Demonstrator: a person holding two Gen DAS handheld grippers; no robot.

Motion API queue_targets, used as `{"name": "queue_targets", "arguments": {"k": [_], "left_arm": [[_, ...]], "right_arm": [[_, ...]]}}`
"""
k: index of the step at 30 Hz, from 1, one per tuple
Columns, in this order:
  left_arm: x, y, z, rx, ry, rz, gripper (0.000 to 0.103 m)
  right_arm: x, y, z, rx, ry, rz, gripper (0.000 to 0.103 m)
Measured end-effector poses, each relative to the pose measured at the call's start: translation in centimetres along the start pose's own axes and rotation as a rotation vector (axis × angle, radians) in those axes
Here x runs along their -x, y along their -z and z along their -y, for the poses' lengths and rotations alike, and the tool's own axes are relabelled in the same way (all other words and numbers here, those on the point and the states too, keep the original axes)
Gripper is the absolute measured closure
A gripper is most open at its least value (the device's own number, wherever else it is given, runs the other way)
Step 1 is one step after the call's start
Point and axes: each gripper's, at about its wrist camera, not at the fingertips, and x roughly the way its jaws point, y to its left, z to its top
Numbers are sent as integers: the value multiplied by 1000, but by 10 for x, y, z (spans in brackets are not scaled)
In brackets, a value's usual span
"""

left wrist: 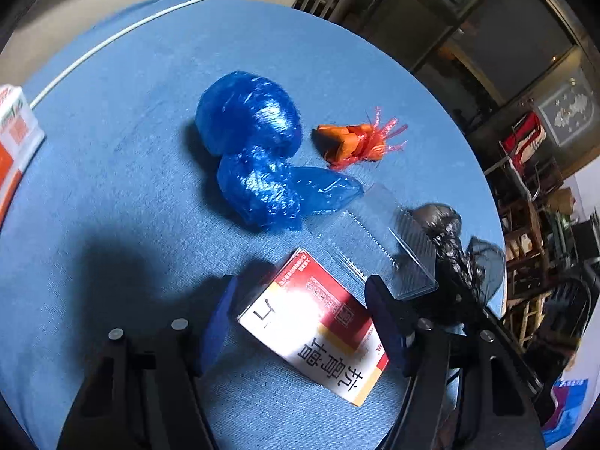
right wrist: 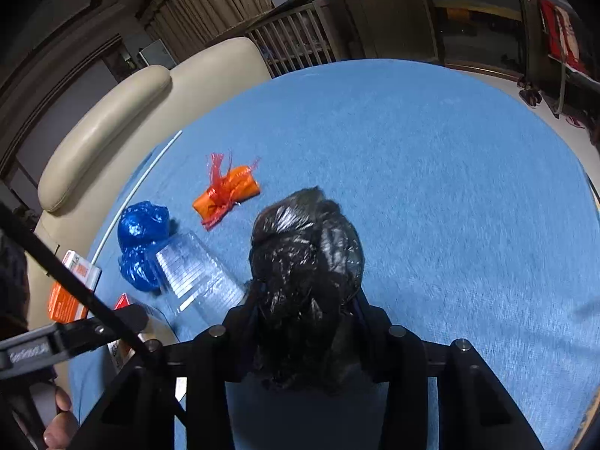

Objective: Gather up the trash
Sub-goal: 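Grasp the white-red medicine box with the left gripper and lift it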

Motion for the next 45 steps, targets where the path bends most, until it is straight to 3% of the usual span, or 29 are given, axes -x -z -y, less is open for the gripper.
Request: {"name": "queue_targets", "arguments": {"k": [13,23,29,32,34,38,45], "left_arm": [[25,38,-10,-56,-40,-11,40],[53,86,-6,-246,-57,-79,42],[54,104,-4,-349,-42,-157,41],[56,108,-5,-360,-37,-179,41],[59,110,-5,-364,-26,-184,38],[78,118,-5,-377,-8,-142,37],[111,136,-1,-339,-24,-50,34]], "right_arm": [[48,44,17,-73,-62,29,60],[95,86,12,-82,-129,31,60],[112,114,3,-70,-144,-15,60],[109,125,-5,-56,-125,-45,55],[104,129,-11,-36,-97,-70,43],[106,129,-15,-24,-70,-71,35],[126,125,-13,-21,-102,0,34]]}}
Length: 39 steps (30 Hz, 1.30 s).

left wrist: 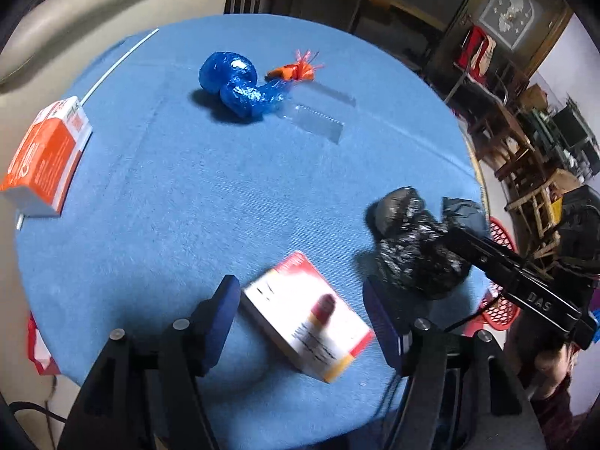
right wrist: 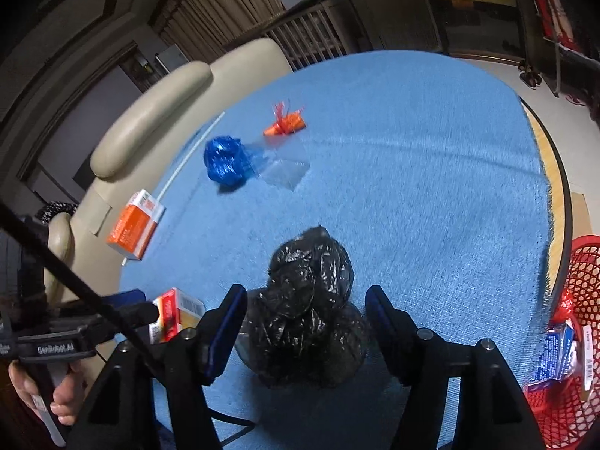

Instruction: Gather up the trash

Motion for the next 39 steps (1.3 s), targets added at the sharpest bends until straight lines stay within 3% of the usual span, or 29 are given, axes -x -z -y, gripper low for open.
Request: {"name": "queue_targets", "arguments": {"k": [4,6,7,9,13,18,39], "left_arm": [[-10,9,12,22,-17,-19,34],[-15,13,16,10,-81,-6,32],[-21,14,16,11,-75,-27,32],[-28,18,10,42,-38,-55,32],[-23,21,7,42,-36,-23,39],[-18,18,13,-13,-96,11,48],[25,7,53,-165,-261,197,48]], "right_arm": [[-2,1,-5,37,20,2,34],[-11,3,-6,47,41,-22,34],[-17,4,-5,45,39,-42,37],[-26,8,-3,43,34,-65,51],[-27,12,1,42,16,-48,58],[-13,8,2,45,5,9,58],[53,10,0,60,-32,186,58]]}}
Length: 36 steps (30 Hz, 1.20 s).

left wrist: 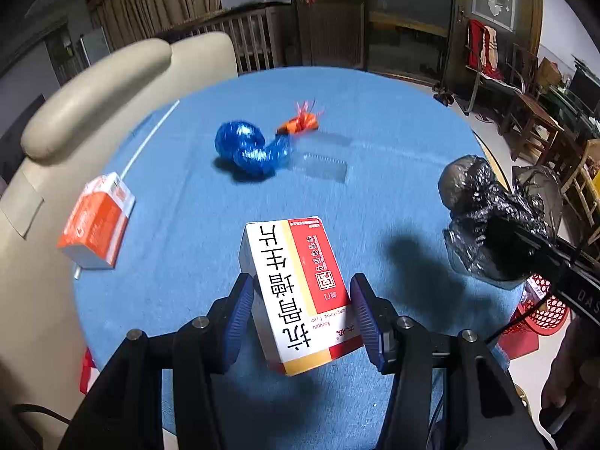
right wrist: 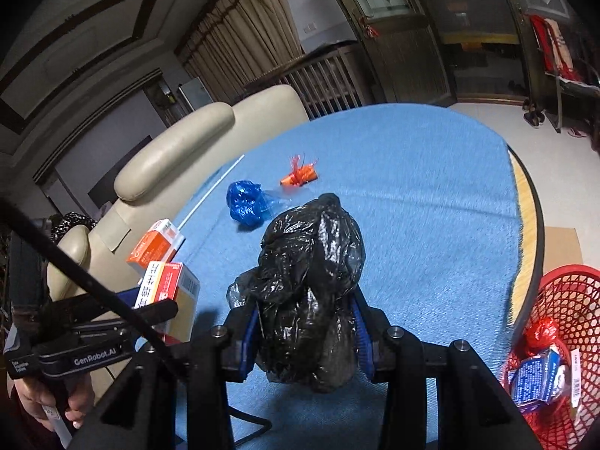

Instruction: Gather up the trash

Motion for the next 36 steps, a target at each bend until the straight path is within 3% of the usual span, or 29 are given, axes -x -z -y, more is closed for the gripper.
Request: {"name": "queue_targets", "arguments": {"k": [13,36], "left_arm": [[13,-9,23,-46,-22,55,48],[17,-8,56,-85,-37,73,48]], "right_arm": [[30,3,1,19,13,69,58],[47,15,14,-30,29,77,58]]}}
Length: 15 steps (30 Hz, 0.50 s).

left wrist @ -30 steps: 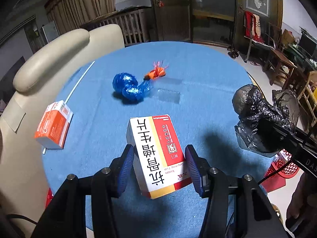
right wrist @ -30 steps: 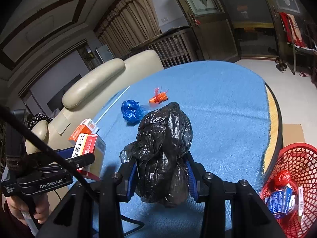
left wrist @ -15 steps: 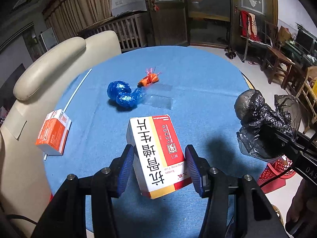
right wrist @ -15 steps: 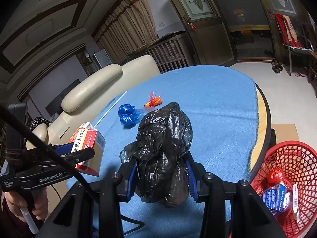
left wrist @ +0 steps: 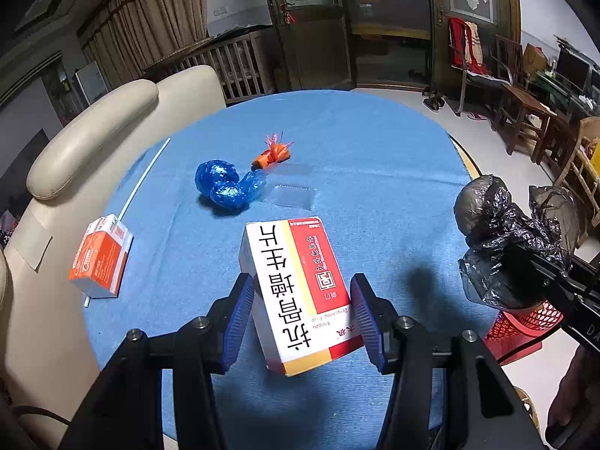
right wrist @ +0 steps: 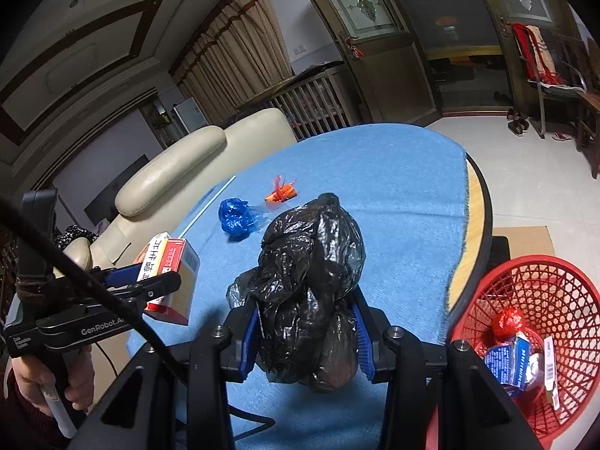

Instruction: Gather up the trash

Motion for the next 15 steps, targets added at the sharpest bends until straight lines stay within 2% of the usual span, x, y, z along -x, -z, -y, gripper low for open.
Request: {"name": "queue_targets", "arguments": {"k": [15], "left_arm": [[3,0,13,-20,1,8,48]], "right_arm": [[5,1,3,-27,7,8,58]]}}
